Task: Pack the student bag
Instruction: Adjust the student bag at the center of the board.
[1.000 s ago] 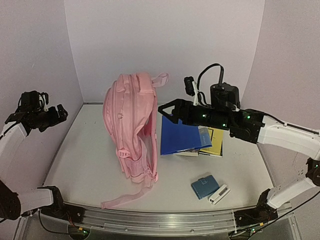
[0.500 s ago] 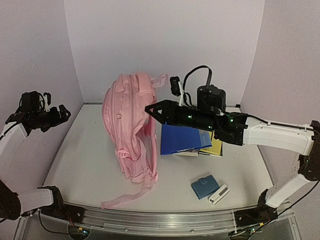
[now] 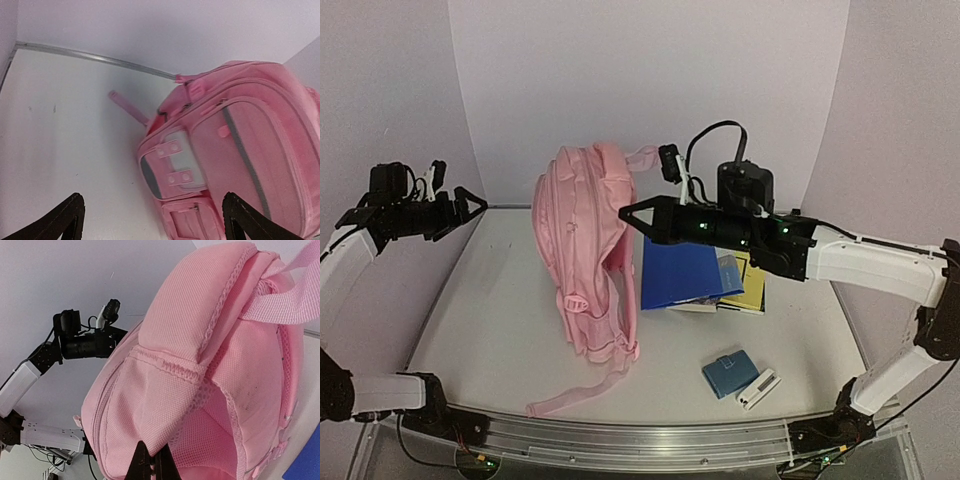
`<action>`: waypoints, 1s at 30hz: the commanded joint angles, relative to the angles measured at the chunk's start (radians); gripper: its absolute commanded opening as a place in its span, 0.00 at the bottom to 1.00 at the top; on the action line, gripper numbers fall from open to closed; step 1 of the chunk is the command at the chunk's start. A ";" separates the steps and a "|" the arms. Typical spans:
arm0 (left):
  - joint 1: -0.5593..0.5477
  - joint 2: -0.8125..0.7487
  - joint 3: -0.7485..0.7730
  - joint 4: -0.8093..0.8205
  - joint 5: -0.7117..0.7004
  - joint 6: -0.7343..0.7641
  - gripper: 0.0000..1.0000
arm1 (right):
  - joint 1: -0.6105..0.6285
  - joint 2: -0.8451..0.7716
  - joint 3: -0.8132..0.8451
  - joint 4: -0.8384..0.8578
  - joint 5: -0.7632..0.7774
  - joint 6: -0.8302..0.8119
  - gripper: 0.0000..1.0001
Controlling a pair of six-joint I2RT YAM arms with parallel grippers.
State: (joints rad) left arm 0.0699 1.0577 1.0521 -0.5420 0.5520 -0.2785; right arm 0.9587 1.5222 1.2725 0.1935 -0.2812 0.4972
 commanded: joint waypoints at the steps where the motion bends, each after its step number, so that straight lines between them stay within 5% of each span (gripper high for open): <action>1: -0.092 0.095 0.142 0.083 0.155 -0.052 0.96 | -0.173 -0.018 0.064 -0.119 -0.176 -0.144 0.00; 7: -0.191 0.184 0.214 0.201 0.224 -0.128 0.99 | -0.272 0.056 0.184 -0.323 -0.273 -0.294 0.00; 30: -0.285 0.695 0.593 0.594 0.405 -0.112 1.00 | -0.338 0.114 0.209 -0.403 -0.546 -0.348 0.00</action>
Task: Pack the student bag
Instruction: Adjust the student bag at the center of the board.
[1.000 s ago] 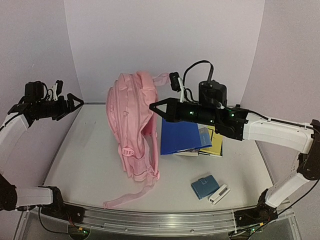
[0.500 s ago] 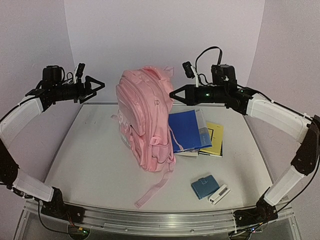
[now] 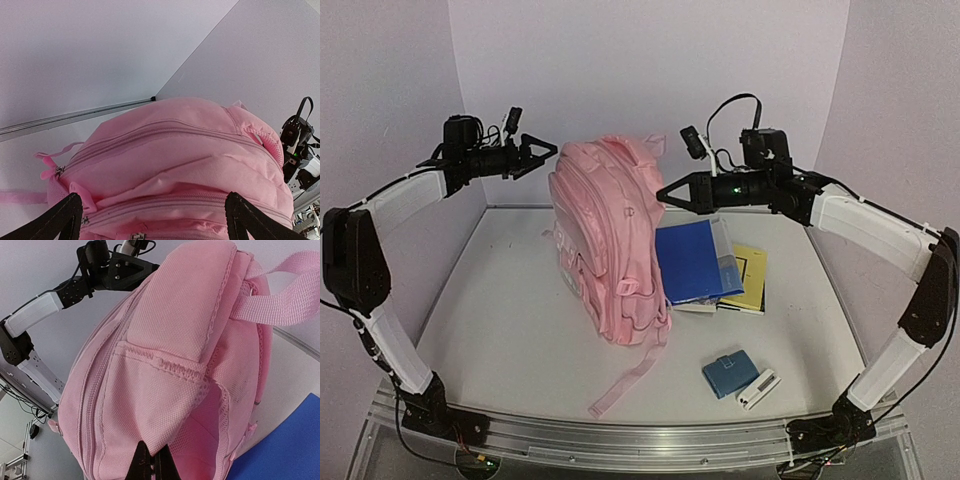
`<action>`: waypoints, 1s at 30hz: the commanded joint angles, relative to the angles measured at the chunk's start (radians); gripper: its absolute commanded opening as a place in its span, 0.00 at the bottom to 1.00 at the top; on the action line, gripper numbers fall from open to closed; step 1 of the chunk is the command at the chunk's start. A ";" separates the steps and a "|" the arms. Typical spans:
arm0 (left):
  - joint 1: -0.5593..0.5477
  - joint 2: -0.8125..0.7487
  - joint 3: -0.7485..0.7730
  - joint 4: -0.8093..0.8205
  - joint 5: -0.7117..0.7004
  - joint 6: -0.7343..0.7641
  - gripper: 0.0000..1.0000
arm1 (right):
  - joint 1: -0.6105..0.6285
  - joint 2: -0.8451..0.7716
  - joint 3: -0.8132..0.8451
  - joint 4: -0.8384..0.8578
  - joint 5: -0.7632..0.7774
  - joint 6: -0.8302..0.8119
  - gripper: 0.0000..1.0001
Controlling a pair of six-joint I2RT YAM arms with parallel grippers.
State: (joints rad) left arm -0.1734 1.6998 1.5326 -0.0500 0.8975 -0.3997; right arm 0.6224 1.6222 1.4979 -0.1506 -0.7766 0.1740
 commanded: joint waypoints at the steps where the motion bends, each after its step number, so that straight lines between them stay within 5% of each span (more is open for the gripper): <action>1: -0.054 0.070 0.132 0.107 0.065 0.007 1.00 | -0.002 0.015 -0.018 -0.061 -0.054 -0.026 0.00; 13: -0.141 0.142 0.186 0.116 0.125 0.036 0.93 | -0.003 0.041 -0.024 -0.063 0.043 -0.007 0.00; 21: -0.149 0.032 0.052 0.117 0.154 0.044 0.24 | -0.003 0.123 0.031 -0.055 0.164 0.037 0.00; 25: -0.149 -0.100 -0.044 0.045 0.064 0.111 0.06 | 0.005 0.160 0.063 -0.018 0.221 0.077 0.00; 30: -0.150 -0.287 -0.197 -0.015 -0.072 0.144 0.00 | 0.026 0.180 0.104 0.045 0.345 0.093 0.00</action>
State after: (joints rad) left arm -0.2813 1.6007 1.4166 -0.0152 0.8560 -0.3045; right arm 0.6186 1.7535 1.5475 -0.1665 -0.6138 0.2463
